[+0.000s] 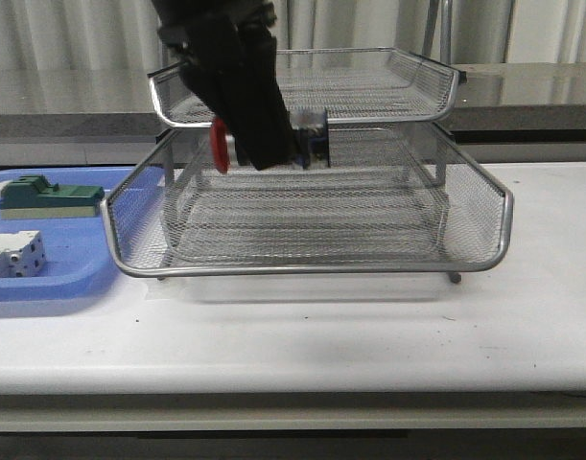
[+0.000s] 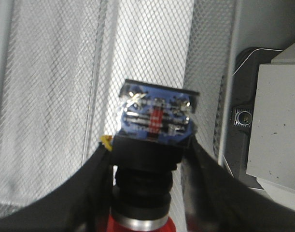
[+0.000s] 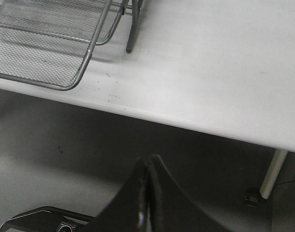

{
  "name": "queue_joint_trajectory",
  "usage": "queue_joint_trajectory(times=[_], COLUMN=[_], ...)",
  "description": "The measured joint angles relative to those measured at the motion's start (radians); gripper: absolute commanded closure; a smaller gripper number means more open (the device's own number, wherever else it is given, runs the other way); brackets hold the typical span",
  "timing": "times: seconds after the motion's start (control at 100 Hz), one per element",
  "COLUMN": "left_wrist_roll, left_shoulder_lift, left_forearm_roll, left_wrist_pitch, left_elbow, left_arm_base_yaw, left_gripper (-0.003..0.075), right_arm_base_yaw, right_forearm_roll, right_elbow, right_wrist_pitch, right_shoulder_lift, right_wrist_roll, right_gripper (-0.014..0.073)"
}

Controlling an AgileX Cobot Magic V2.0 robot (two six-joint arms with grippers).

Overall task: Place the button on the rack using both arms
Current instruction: 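Lower the button onto the middle tier and open the left gripper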

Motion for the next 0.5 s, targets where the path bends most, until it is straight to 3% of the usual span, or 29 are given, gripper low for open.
queue_joint_trajectory(times=[0.12, 0.37, 0.5], left_wrist_roll=[0.000, 0.000, 0.000], left_shoulder_lift=[0.047, 0.087, 0.093], left_forearm_roll=[0.000, 0.000, 0.000], left_wrist_pitch=[-0.027, -0.038, -0.055], left_elbow=[0.000, 0.000, 0.000], left_arm_base_yaw=[-0.004, -0.005, -0.005], left_gripper=[0.0661, 0.0239, 0.0192], right_arm_base_yaw=[0.000, 0.000, 0.000], right_forearm_roll=[0.000, 0.000, 0.000], right_elbow=[0.000, 0.000, 0.000], right_wrist_pitch=[0.000, 0.000, 0.000], right_shoulder_lift=[0.000, 0.000, 0.000], right_wrist_roll=[0.000, 0.000, 0.000], right_gripper=[0.0655, 0.0655, 0.0655])
